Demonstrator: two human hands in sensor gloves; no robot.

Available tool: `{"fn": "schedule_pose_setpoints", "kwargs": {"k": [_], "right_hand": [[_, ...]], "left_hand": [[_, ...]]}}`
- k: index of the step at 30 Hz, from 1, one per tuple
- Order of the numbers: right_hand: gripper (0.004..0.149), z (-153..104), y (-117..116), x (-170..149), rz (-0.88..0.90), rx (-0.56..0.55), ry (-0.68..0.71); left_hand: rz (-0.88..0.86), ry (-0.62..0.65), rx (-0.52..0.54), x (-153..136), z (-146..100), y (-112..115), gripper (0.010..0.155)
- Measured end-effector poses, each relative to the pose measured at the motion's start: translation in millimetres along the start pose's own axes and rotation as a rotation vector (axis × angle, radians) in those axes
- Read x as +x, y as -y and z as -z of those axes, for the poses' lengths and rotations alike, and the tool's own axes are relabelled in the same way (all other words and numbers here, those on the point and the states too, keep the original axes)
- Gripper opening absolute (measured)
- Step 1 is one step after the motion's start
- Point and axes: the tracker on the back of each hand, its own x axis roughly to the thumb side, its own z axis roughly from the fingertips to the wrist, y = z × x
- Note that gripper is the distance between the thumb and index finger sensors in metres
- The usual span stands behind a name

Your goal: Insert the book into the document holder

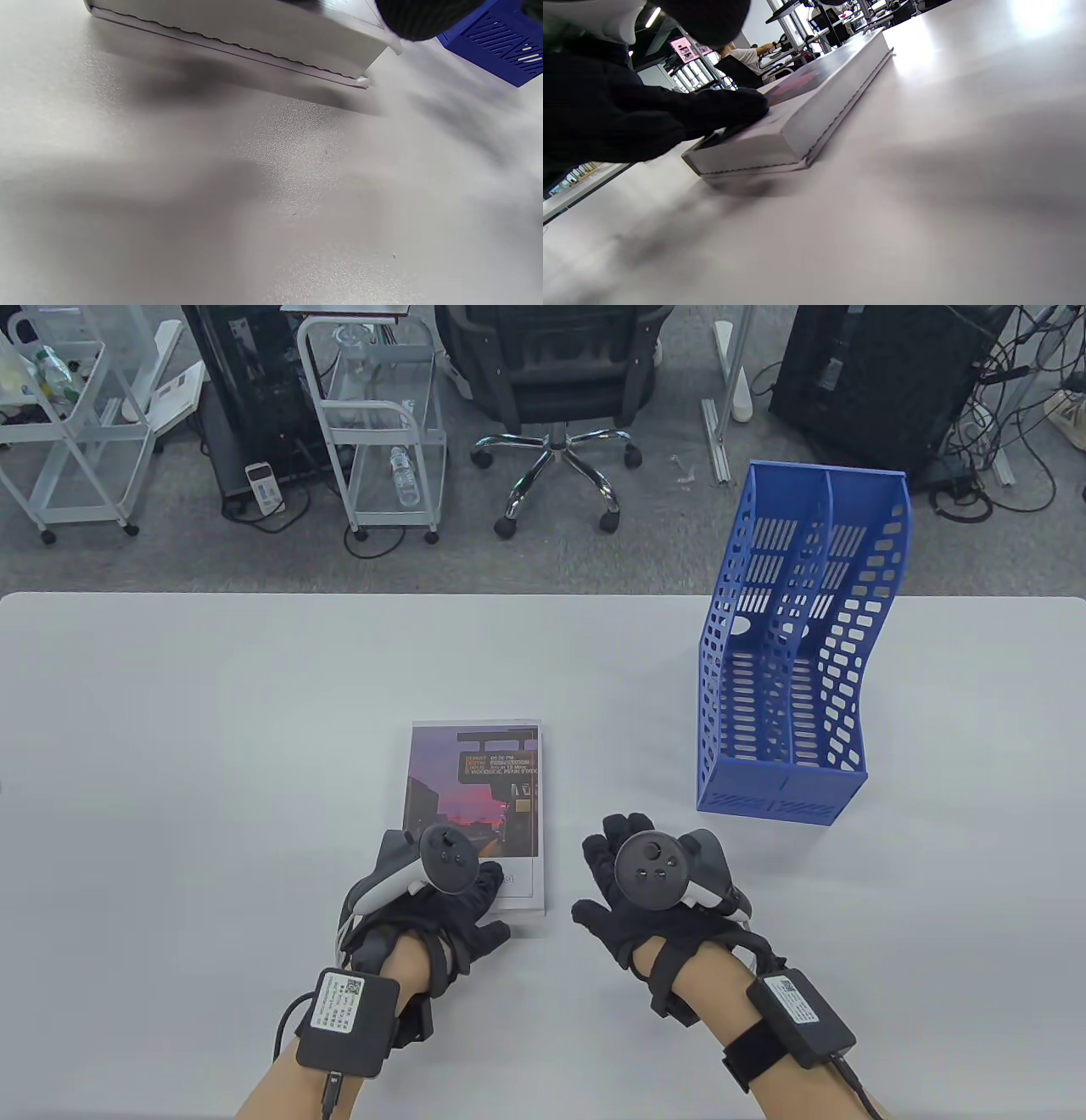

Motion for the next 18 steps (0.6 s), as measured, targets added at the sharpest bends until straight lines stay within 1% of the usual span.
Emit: {"fn": "schedule_pose_setpoints", "kwargs": {"k": [2, 4, 6, 8, 9, 10, 11, 13, 15, 16, 18], "right_hand": [[0.071, 12.6, 1.3, 7.6, -0.013, -0.002, 0.003], [0.066, 31.4, 2.4, 18.6, -0.068, 0.01, 0.017], [0.062, 54.7, 2.0, 29.2, -0.179, 0.046, 0.056], [0.062, 74.7, -3.1, 36.8, -0.363, 0.011, 0.085], [0.063, 80.7, -6.4, 38.5, -0.421, 0.013, 0.091], [0.063, 90.1, -13.7, 39.2, -0.49, 0.052, 0.099], [0.064, 95.3, -19.1, 38.7, -0.514, 0.084, 0.095], [0.065, 102.9, -28.4, 34.7, -0.532, 0.136, 0.087], [0.066, 107.1, -38.0, 27.8, -0.507, 0.183, 0.067], [0.068, 107.6, -40.7, 23.3, -0.475, 0.193, 0.056], [0.066, 105.8, -36.9, 20.4, -0.411, 0.167, 0.063]], "left_hand": [[0.004, 0.007, 0.007, 2.9, -2.6, -1.0, 0.079], [0.022, 0.008, 0.036, 7.9, -6.6, -2.2, 0.078], [0.046, -0.006, 0.075, 13.2, -11.3, -2.6, 0.076], [0.065, -0.013, 0.083, 17.0, -13.0, -1.1, 0.075], [0.07, -0.019, 0.073, 17.7, -13.0, 0.0, 0.075], [0.075, -0.024, 0.059, 18.2, -12.3, 1.8, 0.075], [0.071, -0.024, 0.053, 18.1, -10.6, 3.5, 0.075], [0.064, -0.023, 0.032, 17.3, -5.8, 7.4, 0.076], [0.068, -0.042, 0.004, 15.7, -1.6, 10.4, 0.075], [0.076, -0.05, -0.001, 14.7, 0.0, 11.5, 0.075], [0.085, -0.059, -0.003, 14.0, 0.0, 11.0, 0.074]]}}
